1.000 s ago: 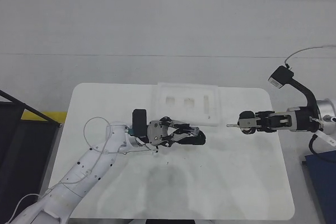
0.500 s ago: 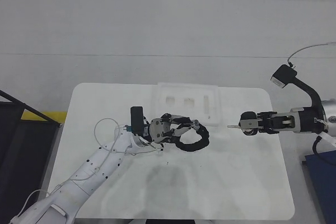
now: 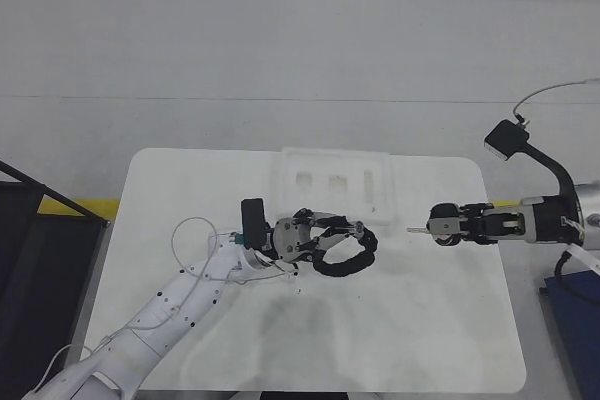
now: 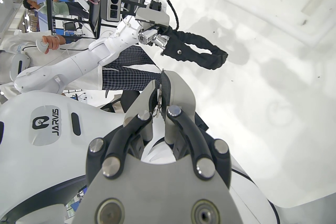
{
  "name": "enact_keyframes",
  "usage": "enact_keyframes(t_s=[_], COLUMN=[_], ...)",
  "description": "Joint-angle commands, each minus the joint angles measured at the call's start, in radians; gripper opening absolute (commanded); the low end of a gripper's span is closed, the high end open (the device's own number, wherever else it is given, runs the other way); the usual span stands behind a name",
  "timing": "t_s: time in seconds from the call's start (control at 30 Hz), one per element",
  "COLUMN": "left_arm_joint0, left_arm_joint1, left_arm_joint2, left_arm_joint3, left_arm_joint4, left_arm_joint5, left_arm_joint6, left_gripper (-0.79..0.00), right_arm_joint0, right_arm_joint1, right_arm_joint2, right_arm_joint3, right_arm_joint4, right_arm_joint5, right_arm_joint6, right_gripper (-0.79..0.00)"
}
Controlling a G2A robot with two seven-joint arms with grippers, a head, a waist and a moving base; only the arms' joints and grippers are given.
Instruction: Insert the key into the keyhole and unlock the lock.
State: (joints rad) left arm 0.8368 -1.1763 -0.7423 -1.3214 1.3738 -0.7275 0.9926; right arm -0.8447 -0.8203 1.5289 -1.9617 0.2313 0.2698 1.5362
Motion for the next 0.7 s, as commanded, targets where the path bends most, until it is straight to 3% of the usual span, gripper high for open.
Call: enact_keyframes(t_s=[0.0, 0.27, 0.67], left_arm_joint0=[-0.001, -0.020, -0.069], left_arm_joint1=[-0.007, -0.049, -0.110], left_arm_joint2=[0.013, 0.069, 0.132], left_arm_joint3=[0.013, 0.091, 0.192], left_arm_joint4=[0.020, 0.063, 0.086], left_arm_joint5=[0.017, 0.102, 0.134], left_arm_joint6=[0.011, 0.120, 0.187], left_gripper=[-0.785, -0.785, -0.785], right_arm_joint0=[0.004, -0.001, 0.002], right_arm_joint1=[0.004, 0.027, 0.060], right_arm_joint2=[-0.007, -0.048, -0.098], right_arm_joint3=[-0.012, -0.045, -0.066], right_arm_joint4=[0.000, 0.009, 0.017], right_arm_joint5=[0.016, 0.062, 0.100], right_arm_joint6=[-0.002, -0.048, -0.086], right_gripper=[-0.785, -0.785, -0.785])
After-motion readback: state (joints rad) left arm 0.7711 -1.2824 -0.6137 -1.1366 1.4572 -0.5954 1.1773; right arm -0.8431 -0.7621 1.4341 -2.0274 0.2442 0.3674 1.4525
